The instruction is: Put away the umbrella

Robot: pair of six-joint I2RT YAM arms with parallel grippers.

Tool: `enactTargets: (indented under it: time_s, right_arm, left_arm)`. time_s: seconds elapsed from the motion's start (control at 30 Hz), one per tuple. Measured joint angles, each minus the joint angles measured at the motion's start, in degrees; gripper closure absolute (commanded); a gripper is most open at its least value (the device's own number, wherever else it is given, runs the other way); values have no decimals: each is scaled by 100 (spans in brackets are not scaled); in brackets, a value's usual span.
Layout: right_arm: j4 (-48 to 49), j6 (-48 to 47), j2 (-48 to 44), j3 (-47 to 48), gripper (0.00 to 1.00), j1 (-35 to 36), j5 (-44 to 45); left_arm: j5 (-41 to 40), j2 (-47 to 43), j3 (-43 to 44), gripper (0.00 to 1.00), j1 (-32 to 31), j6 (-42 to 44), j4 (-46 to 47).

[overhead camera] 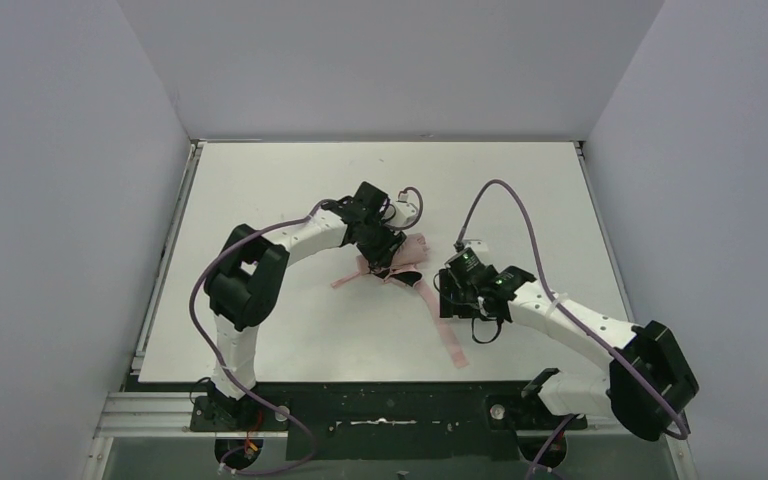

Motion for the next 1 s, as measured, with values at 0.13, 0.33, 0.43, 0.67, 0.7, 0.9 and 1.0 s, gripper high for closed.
enactTargets:
  time_s: [0.13, 0.33, 0.43, 0.67, 0.7, 0.9, 1.0]
  right_arm:
    - [439, -317, 417, 0, 39, -225, -332]
    - [1102, -826, 787, -2, 37, -304, -756]
    - [1353, -1029, 960, -2, 36, -306, -811]
    - [1718, -1331, 1526, 72, 41, -306, -901]
    - [1788, -1340, 1565, 94, 43, -306, -911]
    - [1991, -1338, 1762, 184, 75, -306, -883]
    - [2065, -1215, 1742, 111, 86, -308, -852]
  left_arm:
    - [76, 81, 125, 100, 9, 2, -116]
    - [179, 136, 216, 100, 35, 17, -232]
    - [243, 157, 249, 100, 59, 20, -264]
    - [282, 170, 275, 100, 66, 35, -302]
    - [284, 173, 278, 100, 66, 35, -306]
    - [299, 190, 310, 100, 72, 33, -348]
    - [328, 238, 376, 100, 87, 31, -407]
